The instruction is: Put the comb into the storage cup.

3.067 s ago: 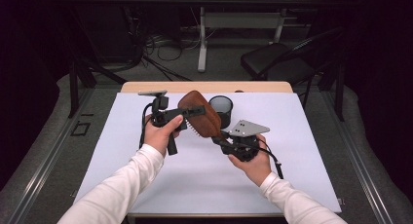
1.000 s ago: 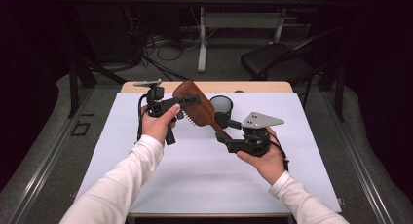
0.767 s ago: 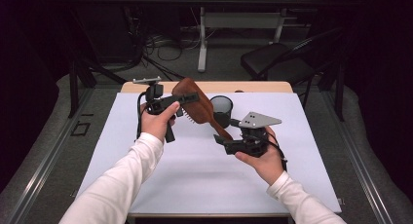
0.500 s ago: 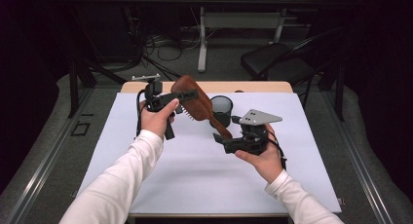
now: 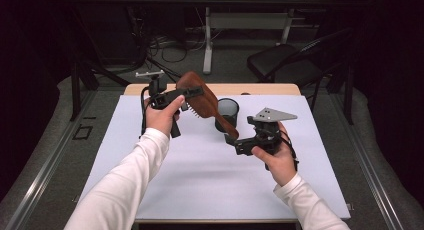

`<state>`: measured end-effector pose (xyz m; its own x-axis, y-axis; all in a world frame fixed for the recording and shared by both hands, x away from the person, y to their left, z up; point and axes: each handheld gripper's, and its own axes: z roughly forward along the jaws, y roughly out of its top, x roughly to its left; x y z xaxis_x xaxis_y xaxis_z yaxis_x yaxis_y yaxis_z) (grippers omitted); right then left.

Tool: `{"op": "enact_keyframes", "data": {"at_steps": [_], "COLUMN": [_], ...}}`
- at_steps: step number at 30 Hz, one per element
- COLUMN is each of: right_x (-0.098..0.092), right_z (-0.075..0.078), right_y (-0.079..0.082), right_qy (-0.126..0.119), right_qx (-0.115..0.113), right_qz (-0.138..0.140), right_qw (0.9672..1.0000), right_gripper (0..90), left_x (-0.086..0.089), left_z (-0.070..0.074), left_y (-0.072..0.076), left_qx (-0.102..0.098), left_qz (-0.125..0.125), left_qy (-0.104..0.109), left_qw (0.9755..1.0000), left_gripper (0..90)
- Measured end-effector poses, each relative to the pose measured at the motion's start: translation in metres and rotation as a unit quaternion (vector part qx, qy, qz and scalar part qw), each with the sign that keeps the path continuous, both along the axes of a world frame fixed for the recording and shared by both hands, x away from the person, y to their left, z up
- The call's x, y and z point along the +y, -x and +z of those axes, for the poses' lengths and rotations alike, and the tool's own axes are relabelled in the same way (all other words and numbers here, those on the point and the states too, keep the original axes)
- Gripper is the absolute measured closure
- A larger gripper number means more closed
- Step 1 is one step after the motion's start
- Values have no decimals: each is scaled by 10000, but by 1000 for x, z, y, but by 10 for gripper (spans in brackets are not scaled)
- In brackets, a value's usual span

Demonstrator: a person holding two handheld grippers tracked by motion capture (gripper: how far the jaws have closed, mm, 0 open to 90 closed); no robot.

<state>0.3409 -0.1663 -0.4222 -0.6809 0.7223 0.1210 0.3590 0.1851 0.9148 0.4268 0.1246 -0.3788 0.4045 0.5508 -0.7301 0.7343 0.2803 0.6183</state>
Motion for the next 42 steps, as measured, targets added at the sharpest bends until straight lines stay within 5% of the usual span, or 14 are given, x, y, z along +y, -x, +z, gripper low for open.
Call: {"op": "enact_keyframes", "data": {"at_steps": [21, 42], "right_x": [-11, -13], "right_z": [9, 10], "right_y": [-4, -5], "right_qy": [-27, -74], "right_qx": [-174, -189], "right_qz": [-229, -292], "right_qw": [9996, 9994], "right_gripper": [0, 0], "left_x": [4, 19], "left_z": [7, 4], "left_y": [-17, -36], "left_qx": [5, -86], "left_qz": [383, 1076], "left_qy": [39, 53], "left_qw": [9993, 9941], "left_gripper": [493, 492]}}
